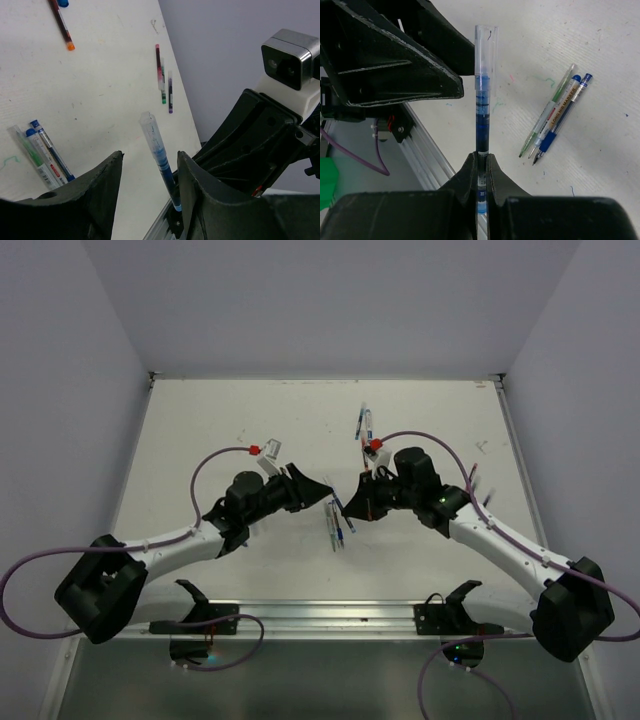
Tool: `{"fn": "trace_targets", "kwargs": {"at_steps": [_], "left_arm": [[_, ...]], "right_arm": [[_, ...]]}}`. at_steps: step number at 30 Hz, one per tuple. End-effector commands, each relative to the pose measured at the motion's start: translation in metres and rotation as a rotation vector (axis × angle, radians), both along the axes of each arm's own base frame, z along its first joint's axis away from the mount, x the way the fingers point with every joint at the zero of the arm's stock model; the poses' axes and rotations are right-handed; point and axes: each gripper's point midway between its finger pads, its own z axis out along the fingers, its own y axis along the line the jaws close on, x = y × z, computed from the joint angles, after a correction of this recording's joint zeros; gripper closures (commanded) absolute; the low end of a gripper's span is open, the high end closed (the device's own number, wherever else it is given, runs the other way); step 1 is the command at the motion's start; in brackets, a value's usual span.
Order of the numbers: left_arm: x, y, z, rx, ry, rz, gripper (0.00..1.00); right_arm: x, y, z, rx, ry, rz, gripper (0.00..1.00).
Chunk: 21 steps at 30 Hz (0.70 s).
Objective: Open the pen caps
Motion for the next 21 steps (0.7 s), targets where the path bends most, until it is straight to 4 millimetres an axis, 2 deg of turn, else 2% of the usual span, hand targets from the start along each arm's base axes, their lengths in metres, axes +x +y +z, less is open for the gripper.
{"fn": "trace_targets", "kwargs": {"at_steps": [1, 8, 21], "left_arm": [[0.005, -0.007, 0.022, -0.074, -0.05, -0.015, 0.5], [0.009, -0.011, 0.024, -0.094, -0.046, -0.013, 0.52], [0.012, -0.017, 0.029, -0.101, -0.051, -0.027, 0.57]], "right_arm": [[-0.003, 0.006, 0.014, 0.053, -0.031, 0.022, 1.0], [-0.006, 0.007, 0.015, 0.053, -0.032, 0.024, 1.0], [-0.01, 0.011, 0.004, 0.03, -0.012, 0.046, 1.0]]}}
